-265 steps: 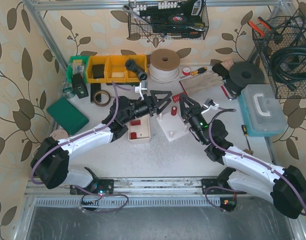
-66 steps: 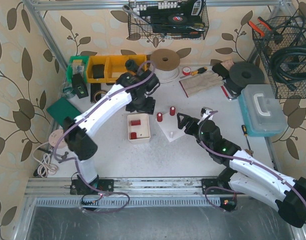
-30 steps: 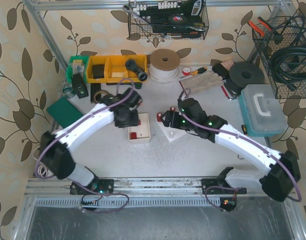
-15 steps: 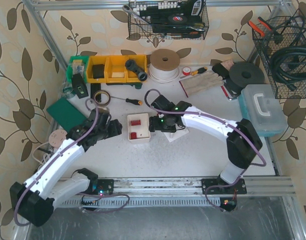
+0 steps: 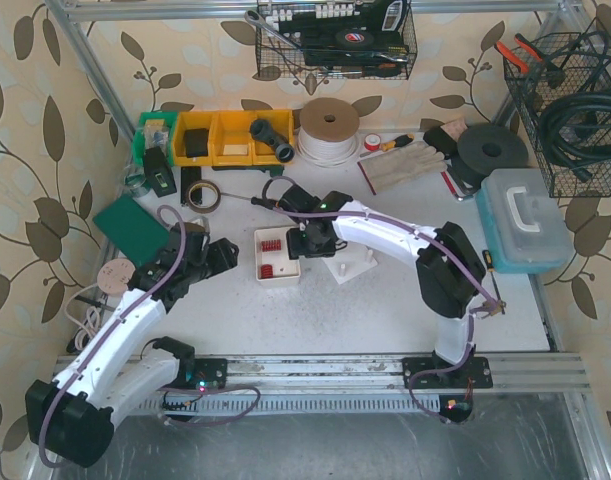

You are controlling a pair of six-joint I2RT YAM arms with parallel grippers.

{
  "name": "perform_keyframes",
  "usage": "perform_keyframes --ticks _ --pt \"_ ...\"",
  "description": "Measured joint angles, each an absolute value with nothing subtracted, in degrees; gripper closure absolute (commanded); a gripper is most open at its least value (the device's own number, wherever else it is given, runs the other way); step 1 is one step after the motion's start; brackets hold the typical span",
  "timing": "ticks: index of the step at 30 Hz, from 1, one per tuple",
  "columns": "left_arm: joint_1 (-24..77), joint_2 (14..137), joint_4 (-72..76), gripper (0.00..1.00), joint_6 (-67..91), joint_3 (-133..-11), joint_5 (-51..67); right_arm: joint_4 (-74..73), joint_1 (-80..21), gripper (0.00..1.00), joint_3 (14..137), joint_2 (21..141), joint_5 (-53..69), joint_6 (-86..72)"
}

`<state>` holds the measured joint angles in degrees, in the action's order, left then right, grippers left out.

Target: Install the large spring

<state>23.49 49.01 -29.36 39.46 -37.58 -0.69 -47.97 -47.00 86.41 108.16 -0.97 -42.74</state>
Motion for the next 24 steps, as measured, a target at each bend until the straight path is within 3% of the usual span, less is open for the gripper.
perform_keyframes --ticks 10,16,20,24 --pt "21.67 49.10 -27.53 0.33 39.51 -36.29 2.09 -49.82 -49.01 0.40 92.38 111.74 -2.81 -41.23" --pt "21.30 48.71 -27.22 0.33 39.55 -35.88 2.11 -49.91 -49.01 0.69 93.27 116.14 -3.46 -39.86" --pt "20.93 48.62 -27.24 0.33 39.59 -35.46 2.11 -50.98 -49.01 0.98 96.12 119.11 -3.57 -37.43" --pt "20.93 48.62 -27.24 0.33 39.75 -35.46 2.11 -53.49 -48.90 1.00 101.60 122.04 -4.38 -32.49"
